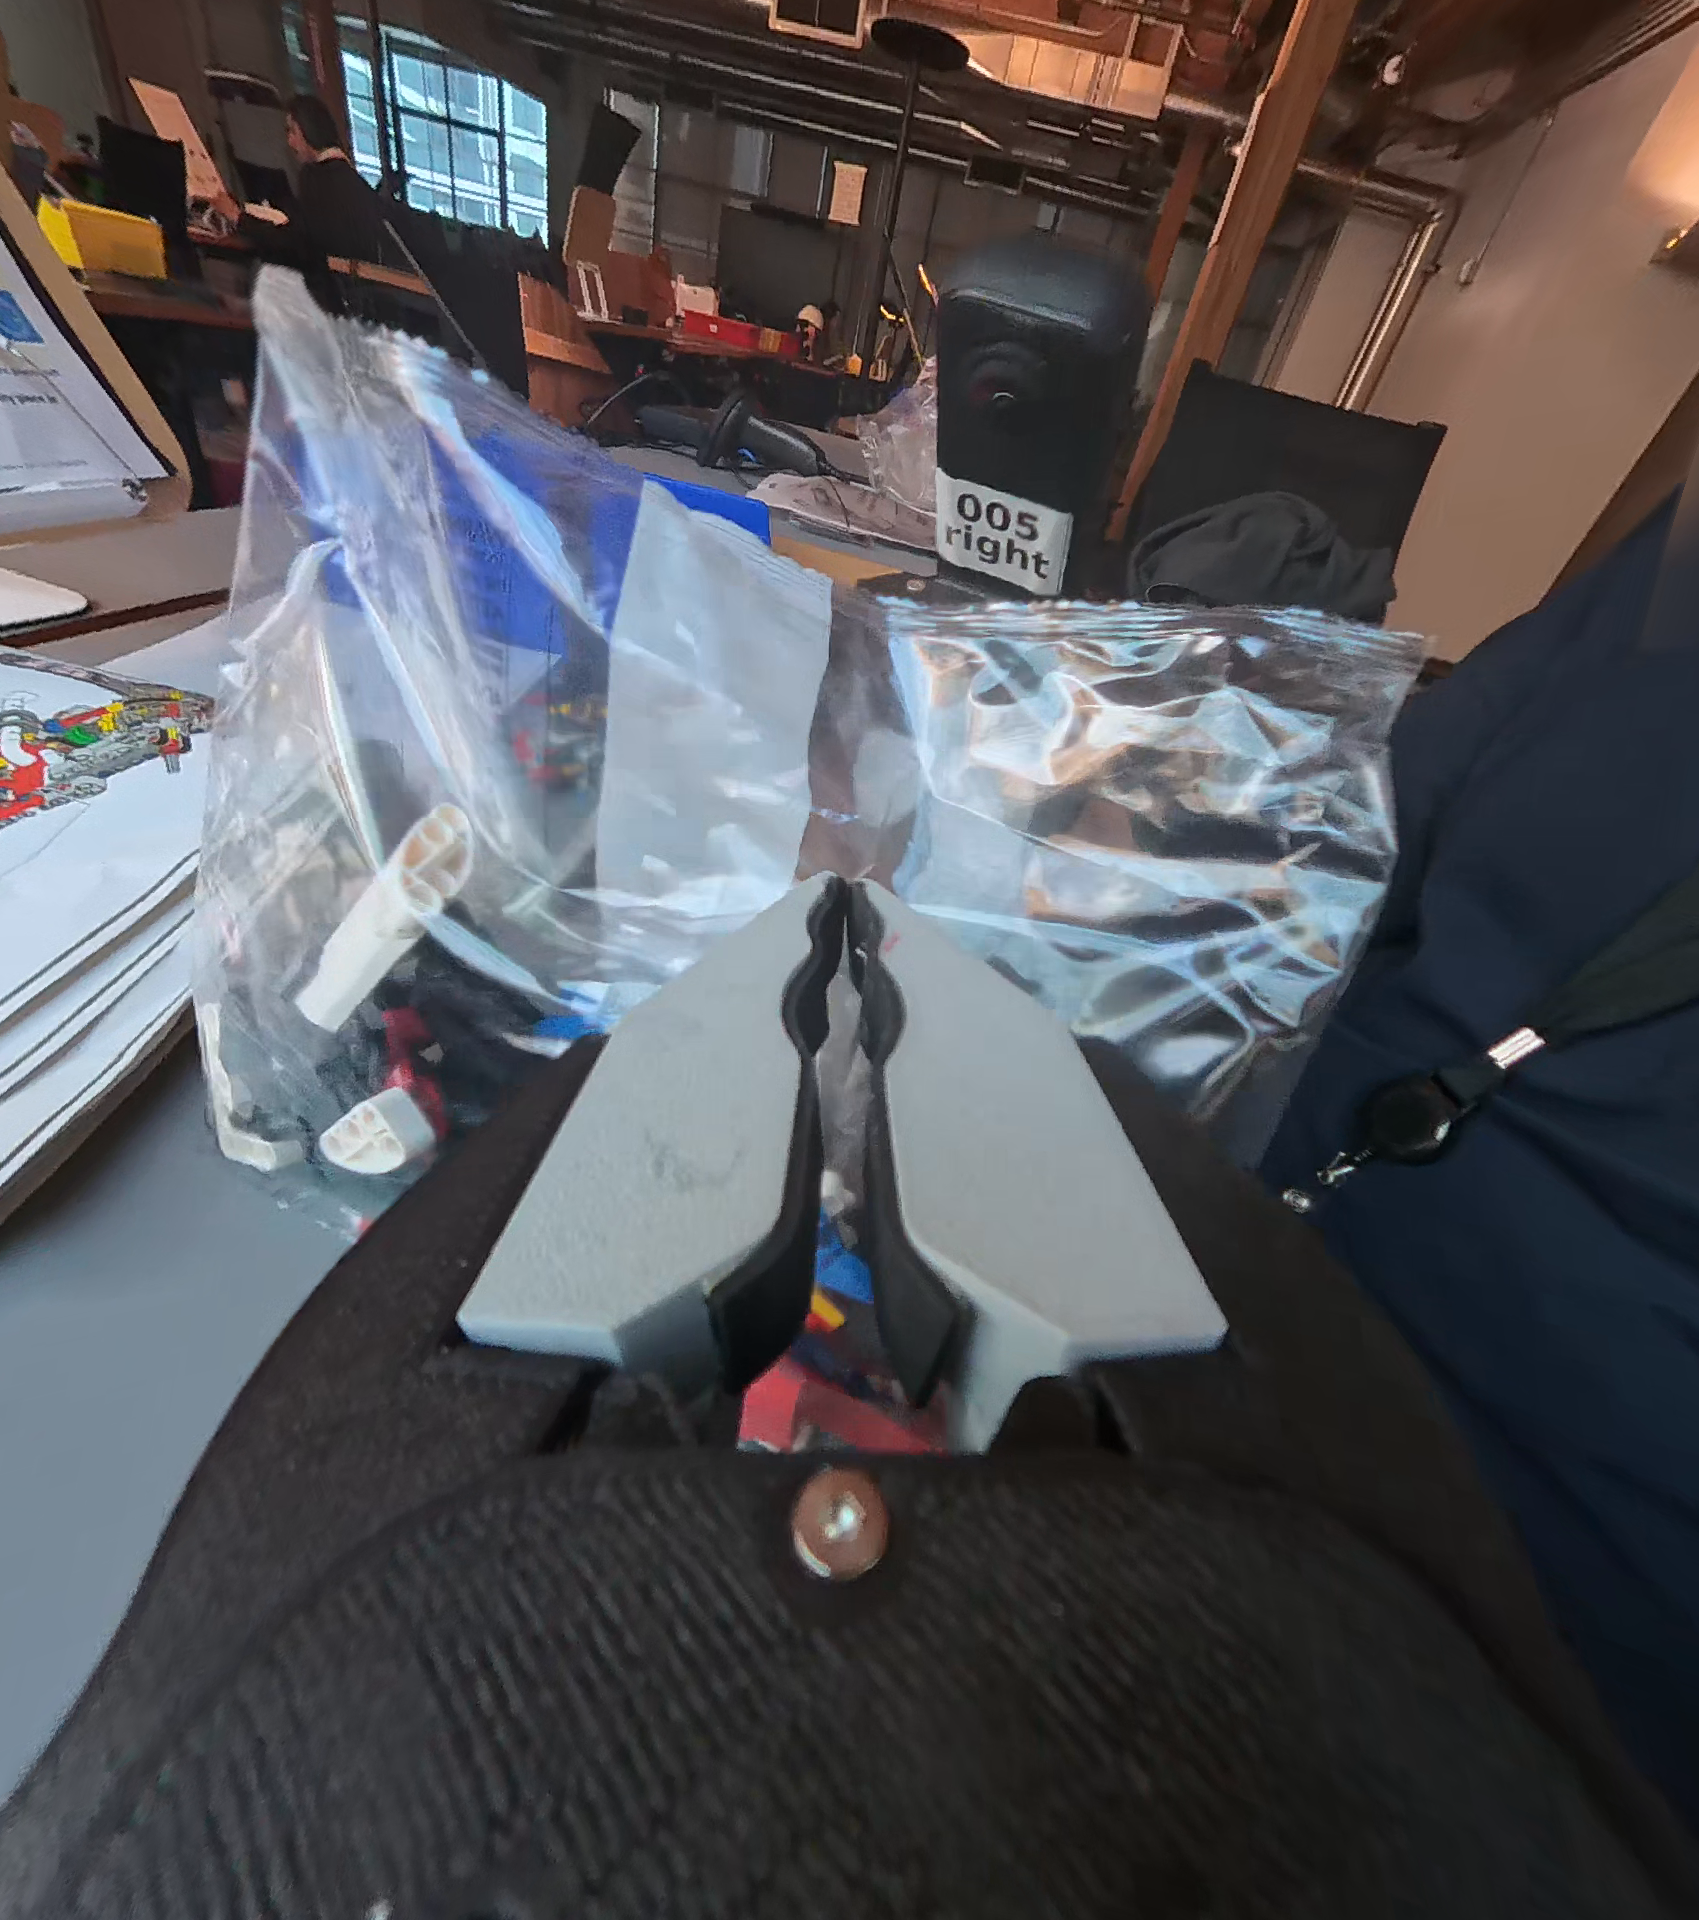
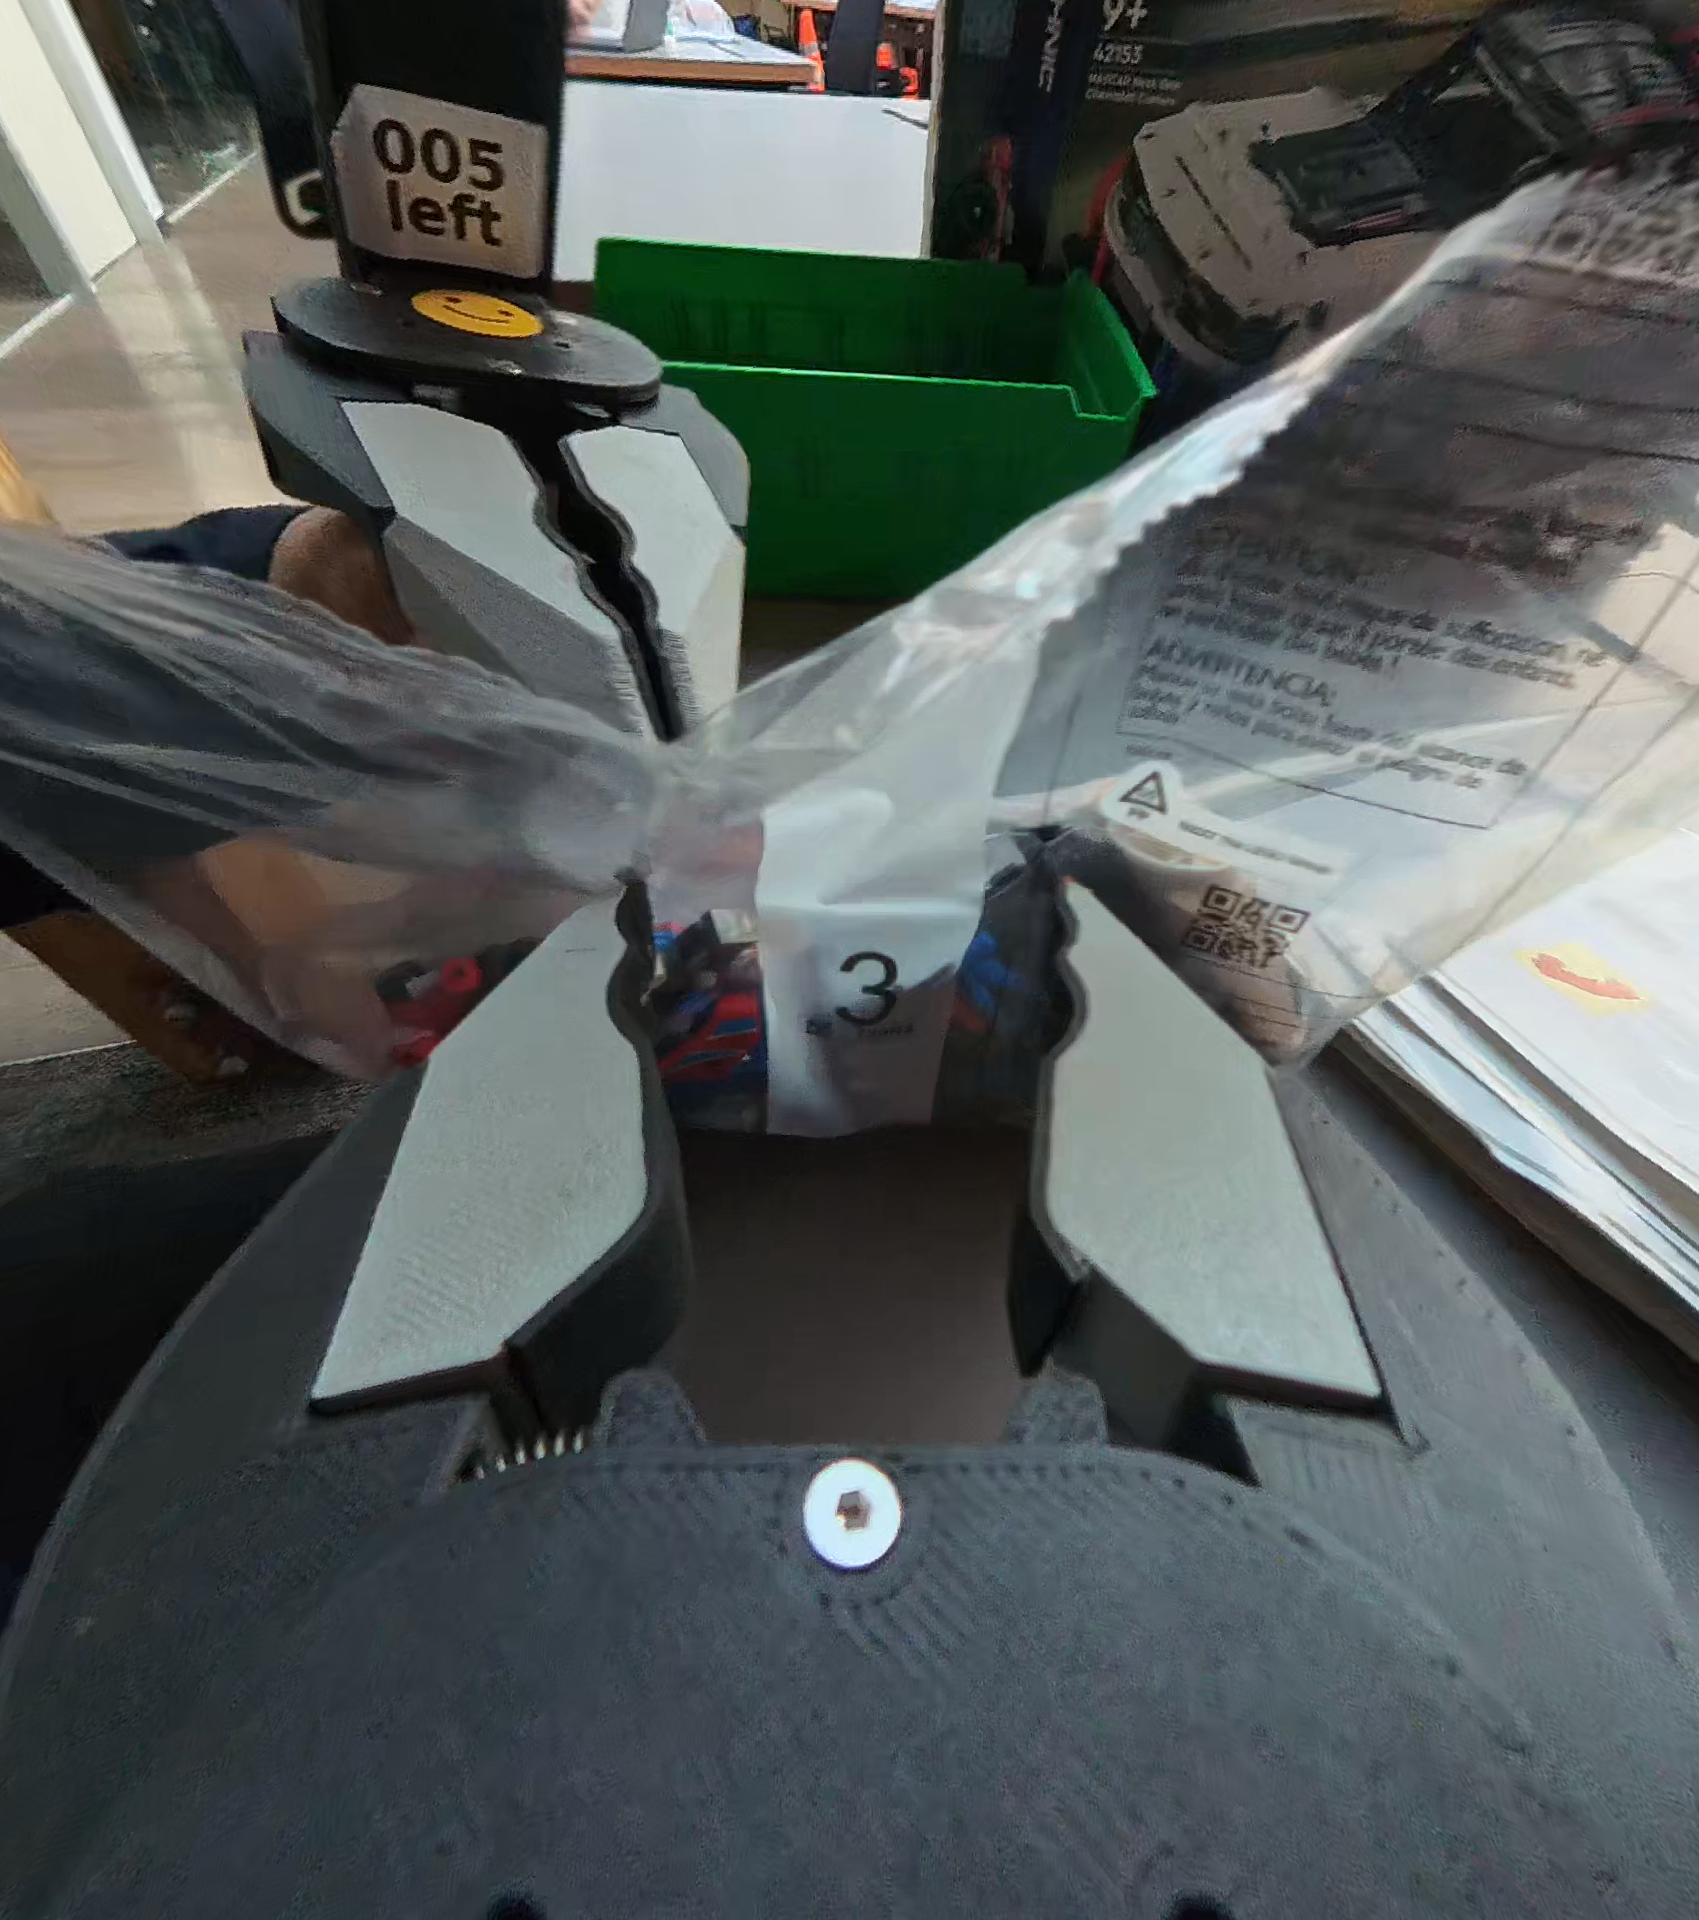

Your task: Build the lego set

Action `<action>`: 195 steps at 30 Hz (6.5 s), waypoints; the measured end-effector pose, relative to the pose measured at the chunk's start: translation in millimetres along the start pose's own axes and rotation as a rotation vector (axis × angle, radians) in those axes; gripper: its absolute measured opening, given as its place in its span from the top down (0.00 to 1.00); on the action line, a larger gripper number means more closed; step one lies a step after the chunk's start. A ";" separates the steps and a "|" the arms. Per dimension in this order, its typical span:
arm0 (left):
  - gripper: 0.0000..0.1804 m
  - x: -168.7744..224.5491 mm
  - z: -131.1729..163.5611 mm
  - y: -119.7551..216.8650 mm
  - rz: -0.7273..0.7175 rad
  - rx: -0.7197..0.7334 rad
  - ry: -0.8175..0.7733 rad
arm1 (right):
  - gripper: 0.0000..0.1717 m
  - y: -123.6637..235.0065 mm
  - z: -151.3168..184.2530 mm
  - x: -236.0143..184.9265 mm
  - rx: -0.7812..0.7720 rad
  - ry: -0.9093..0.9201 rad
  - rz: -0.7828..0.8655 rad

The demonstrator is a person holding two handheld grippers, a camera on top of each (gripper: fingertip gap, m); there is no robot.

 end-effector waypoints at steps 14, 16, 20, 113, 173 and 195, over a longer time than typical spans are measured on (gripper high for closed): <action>1.00 -7.8 0.2 13.2 -0.064 0.048 0.074 | 1.00 -8.4 -3.7 -9.6 0.008 0.043 -0.058; 1.00 -6.8 -2.1 19.1 -0.090 0.043 0.064 | 1.00 -0.6 -7.0 -6.5 0.034 0.011 -0.060; 1.00 -4.3 -5.0 30.4 -0.160 0.032 0.042 | 1.00 13.1 -12.4 3.9 0.063 -0.049 -0.056; 1.00 13.5 15.3 -13.1 -0.169 -0.219 -0.103 | 0.94 28.3 9.8 -12.5 -0.153 0.048 -0.224; 1.00 44.6 5.2 -20.0 -0.150 -0.044 -0.072 | 0.52 55.4 1.9 -20.7 0.013 -0.063 -0.242; 1.00 44.2 -0.9 1.7 -0.327 -0.177 -0.096 | 1.00 48.2 0.3 -24.0 -0.048 0.057 -0.030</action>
Point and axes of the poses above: each gripper's, where its closed fingertips meet, y back along the fingers, z out of its underside, x = y × z across the jaws, the point moved 10 cm from there along y, back along the fingers, and after that the axes turned 5 degrees about -x, right-handed, at the moved point
